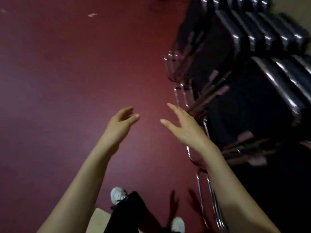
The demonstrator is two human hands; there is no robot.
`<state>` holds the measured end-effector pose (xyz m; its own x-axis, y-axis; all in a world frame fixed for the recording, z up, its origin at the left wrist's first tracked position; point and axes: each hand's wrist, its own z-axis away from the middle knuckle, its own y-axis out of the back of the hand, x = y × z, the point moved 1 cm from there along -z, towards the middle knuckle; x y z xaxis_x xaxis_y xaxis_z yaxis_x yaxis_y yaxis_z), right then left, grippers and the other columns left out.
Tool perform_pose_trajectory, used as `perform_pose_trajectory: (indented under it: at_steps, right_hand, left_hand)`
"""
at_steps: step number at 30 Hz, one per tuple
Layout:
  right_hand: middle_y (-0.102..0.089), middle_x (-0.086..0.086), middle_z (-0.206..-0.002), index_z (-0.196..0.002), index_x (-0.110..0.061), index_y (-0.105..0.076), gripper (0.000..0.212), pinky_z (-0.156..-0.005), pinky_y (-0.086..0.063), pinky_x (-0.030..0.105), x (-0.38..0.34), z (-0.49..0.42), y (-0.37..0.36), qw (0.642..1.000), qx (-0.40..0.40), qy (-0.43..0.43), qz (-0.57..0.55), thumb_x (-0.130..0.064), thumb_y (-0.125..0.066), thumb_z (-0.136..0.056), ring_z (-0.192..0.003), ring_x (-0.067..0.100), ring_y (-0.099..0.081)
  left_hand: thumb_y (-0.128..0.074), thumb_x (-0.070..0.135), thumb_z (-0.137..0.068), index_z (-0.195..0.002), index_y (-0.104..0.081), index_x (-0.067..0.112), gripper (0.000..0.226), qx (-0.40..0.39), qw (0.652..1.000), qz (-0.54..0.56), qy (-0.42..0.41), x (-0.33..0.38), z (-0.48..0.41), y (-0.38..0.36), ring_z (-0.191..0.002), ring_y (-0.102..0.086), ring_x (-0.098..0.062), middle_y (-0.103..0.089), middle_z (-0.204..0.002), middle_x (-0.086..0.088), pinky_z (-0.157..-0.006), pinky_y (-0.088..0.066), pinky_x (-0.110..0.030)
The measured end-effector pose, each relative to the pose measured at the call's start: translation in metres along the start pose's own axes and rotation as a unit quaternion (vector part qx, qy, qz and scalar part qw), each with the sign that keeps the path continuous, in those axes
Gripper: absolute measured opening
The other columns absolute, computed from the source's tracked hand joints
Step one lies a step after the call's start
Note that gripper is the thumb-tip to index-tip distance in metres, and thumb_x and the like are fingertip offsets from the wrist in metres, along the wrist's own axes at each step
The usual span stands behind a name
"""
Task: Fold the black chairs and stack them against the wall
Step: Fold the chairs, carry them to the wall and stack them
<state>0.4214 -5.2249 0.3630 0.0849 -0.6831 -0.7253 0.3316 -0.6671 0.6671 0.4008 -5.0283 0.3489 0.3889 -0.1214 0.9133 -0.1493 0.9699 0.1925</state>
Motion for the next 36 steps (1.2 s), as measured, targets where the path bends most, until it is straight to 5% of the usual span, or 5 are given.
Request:
perform_pose_trajectory:
  at_steps: [9,14,23,36]
  right_hand:
    - [-0.033,-0.006,-0.152,-0.148,-0.025,-0.031,0.064,-0.115,-0.019,0.024,-0.257,-0.150,-0.212,0.976,-0.123,0.181,0.004,-0.040,-0.058,-0.091,-0.143,0.009,-0.023]
    - [-0.033,-0.005,-0.152,-0.148,-0.025,-0.029,0.065,-0.110,-0.018,0.017,-0.367,-0.218,-0.319,0.947,-0.202,0.250,0.012,-0.040,-0.058,-0.091,-0.142,0.008,-0.025]
    - [-0.034,-0.006,-0.151,-0.147,-0.022,-0.032,0.063,-0.096,-0.012,0.000,-0.551,-0.404,-0.497,0.910,-0.263,0.319,0.015,-0.038,-0.057,-0.092,-0.137,0.003,-0.028]
    - [-0.025,0.000,-0.156,-0.151,-0.017,-0.021,0.070,-0.104,-0.012,0.010,-0.854,-0.641,-0.781,0.854,-0.330,0.393,0.082,-0.038,-0.055,-0.094,-0.143,0.011,-0.022]
  left_hand:
    - [-0.061,0.019,-0.093,-0.131,-0.055,0.014,0.039,0.251,0.963,0.091,0.039,-0.038,-0.010,0.331,-0.116,-0.056,-0.013,-0.060,-0.128,-0.005,-0.103,-0.041,-0.029]
    - [-0.062,0.020,-0.093,-0.131,-0.055,0.017,0.039,0.343,0.931,0.121,0.041,-0.052,-0.032,0.464,-0.119,-0.055,-0.012,-0.060,-0.128,-0.002,-0.106,-0.041,-0.032]
    - [-0.061,0.016,-0.093,-0.130,-0.055,0.015,0.038,0.443,0.884,0.140,0.055,-0.072,-0.160,0.716,-0.118,-0.055,-0.012,-0.060,-0.126,-0.003,-0.103,-0.042,-0.030]
    - [-0.063,0.014,-0.092,-0.127,-0.059,0.012,0.036,0.553,0.809,0.186,0.072,-0.114,-0.309,1.124,-0.114,-0.056,-0.012,-0.062,-0.121,-0.004,-0.102,-0.041,-0.028]
